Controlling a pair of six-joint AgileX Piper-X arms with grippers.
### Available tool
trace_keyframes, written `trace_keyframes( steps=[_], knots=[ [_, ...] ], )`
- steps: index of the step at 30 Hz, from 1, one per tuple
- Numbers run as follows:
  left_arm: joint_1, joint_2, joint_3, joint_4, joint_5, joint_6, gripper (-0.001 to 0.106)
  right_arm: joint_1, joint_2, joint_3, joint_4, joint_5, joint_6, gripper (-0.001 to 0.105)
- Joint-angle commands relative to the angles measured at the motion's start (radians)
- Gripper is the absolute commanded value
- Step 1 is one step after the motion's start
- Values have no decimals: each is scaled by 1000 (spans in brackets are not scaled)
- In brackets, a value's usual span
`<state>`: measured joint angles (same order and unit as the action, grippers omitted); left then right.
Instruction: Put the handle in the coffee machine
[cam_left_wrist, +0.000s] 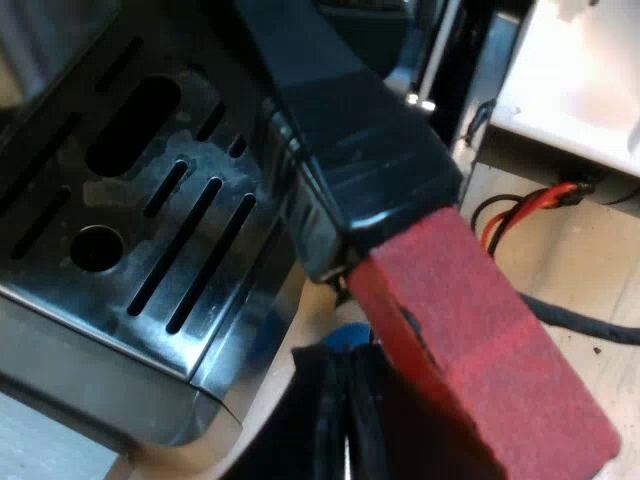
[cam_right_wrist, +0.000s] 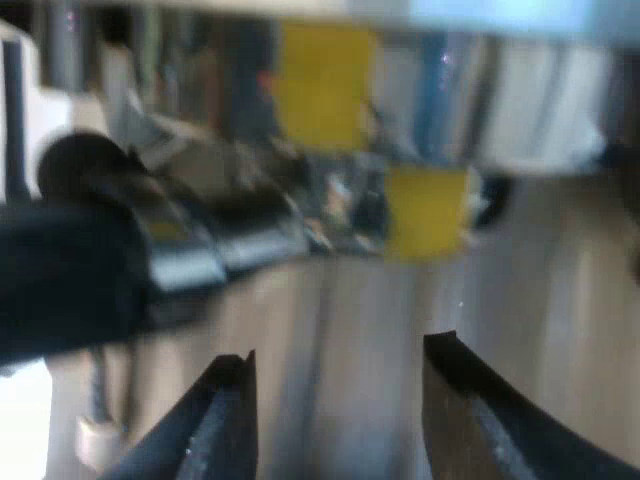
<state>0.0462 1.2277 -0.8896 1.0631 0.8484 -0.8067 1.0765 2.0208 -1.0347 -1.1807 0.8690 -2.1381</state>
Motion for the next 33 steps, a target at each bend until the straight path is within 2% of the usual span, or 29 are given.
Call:
trace_keyframes(
  steps=[1,6,9,13,19,23,27,29,30,32,33],
  knots=[
    [-17,-6,-4,42,95,4,1,13,-41,53,-4,41,-13,42],
    [-17,-6,-4,42,95,4,1,27,-116,155,26,43,-13,42],
    [-17,-6,-4,42,95,19,1,41,-216,251,104,53,-8,42],
    [-17,-6,-4,51,95,25,1,79,-357,325,229,54,33,42],
    [-61,-6,-4,91,89,25,1,181,-564,346,521,103,51,42],
    [-138,-6,-4,114,37,25,1,255,-690,346,697,153,131,42],
    [-219,-6,-4,111,-25,13,1,341,-821,346,912,196,244,42],
    [-249,-6,-13,111,-44,-6,1,376,-881,346,1010,207,337,42],
    [-254,-6,-16,111,-50,-11,1,379,-886,346,1020,207,346,42],
    [-284,-6,-46,109,-58,-27,1,414,-962,346,1168,204,490,42],
    [-289,-6,-55,109,-58,-27,1,419,-971,346,1187,203,518,42]
  ],
)
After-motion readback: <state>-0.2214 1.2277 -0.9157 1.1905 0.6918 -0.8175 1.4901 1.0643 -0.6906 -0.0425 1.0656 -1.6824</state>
